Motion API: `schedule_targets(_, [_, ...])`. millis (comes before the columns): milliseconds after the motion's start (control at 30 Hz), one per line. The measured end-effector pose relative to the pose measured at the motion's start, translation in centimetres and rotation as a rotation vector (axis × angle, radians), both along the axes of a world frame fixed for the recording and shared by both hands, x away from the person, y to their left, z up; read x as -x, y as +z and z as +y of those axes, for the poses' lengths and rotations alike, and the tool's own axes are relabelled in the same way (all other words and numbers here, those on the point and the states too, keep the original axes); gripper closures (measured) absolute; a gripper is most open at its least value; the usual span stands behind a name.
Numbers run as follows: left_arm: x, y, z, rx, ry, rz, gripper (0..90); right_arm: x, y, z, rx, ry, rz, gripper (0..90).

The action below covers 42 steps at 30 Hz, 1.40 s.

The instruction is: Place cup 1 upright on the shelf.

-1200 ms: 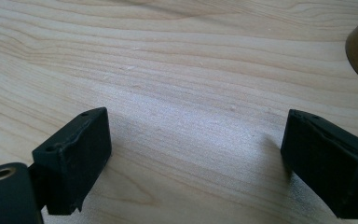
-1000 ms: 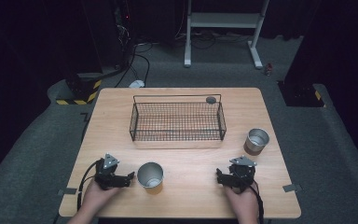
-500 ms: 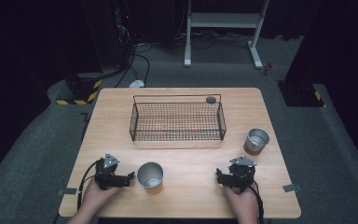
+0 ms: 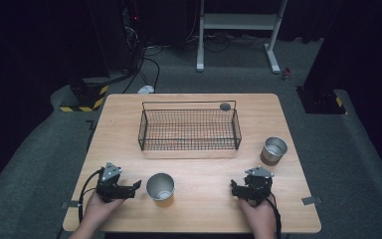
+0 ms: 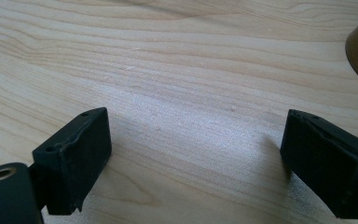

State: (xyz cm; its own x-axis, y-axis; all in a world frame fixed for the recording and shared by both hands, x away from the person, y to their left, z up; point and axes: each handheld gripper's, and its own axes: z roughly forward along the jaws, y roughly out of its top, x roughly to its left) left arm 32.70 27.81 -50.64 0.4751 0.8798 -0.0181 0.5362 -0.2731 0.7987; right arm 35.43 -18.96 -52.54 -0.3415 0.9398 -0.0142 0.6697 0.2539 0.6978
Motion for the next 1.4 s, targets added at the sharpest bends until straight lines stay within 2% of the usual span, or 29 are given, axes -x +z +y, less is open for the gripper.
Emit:
schedule_targets(33, [0.0, 0.0, 0.0, 0.0, 0.0, 0.0, 3.6, 0.0, 0.0, 0.0, 0.0, 0.0, 0.0, 8.4])
schedule_targets(133, [0.5, 0.8, 0.1, 0.016, 0.001, -0.041, 3.5, 0.0, 0.0, 0.0, 0.0, 0.0, 0.0, 8.4])
schedule_targets(200, [0.6, 1.3, 0.2, 0.029, -0.003, -0.051, 3.5, 0.0, 0.0, 0.0, 0.001, -0.001, 0.0, 8.5])
schedule_targets(467, [1.5, 2.5, 0.7, 0.071, -0.01, -0.142, 3.6, 0.0, 0.0, 0.0, 0.002, -0.001, -0.001, 8.5])
schedule_targets(567, [1.7, 2.7, 0.6, 0.07, -0.007, -0.164, 7.0, 0.0, 0.0, 0.0, 0.003, -0.001, -0.002, 8.5])
schedule_targets(700, [2.1, 3.3, 0.2, 0.039, 0.006, -0.18, 7.1, 0.0, 0.0, 0.0, 0.002, -0.001, -0.001, 8.5])
schedule_targets(833, [2.7, 4.0, -0.2, 0.034, -0.037, -0.202, 4.6, 0.0, 0.0, 0.0, 0.002, -0.001, -0.002, 8.5])
schedule_targets(1033, [3.5, 5.0, -0.8, 0.081, -0.086, -0.226, 2.0, 0.0, 0.0, 0.0, 0.003, -0.001, -0.002, 8.5])
schedule_targets(1167, [3.9, 5.6, -1.2, 0.126, -0.123, -0.235, 0.6, 0.0, 0.0, 0.0, 0.002, -0.001, -0.001, 8.5])
schedule_targets(1200, [4.2, 5.9, -1.5, 0.151, -0.143, -0.239, 0.6, 0.0, 0.0, 0.0, 0.003, -0.001, -0.002, 8.5])
schedule_targets(1400, [4.4, 6.1, -2.2, 0.164, -0.182, -0.23, 0.6, 0.0, 0.0, 0.0, 0.002, -0.001, -0.002, 8.6])
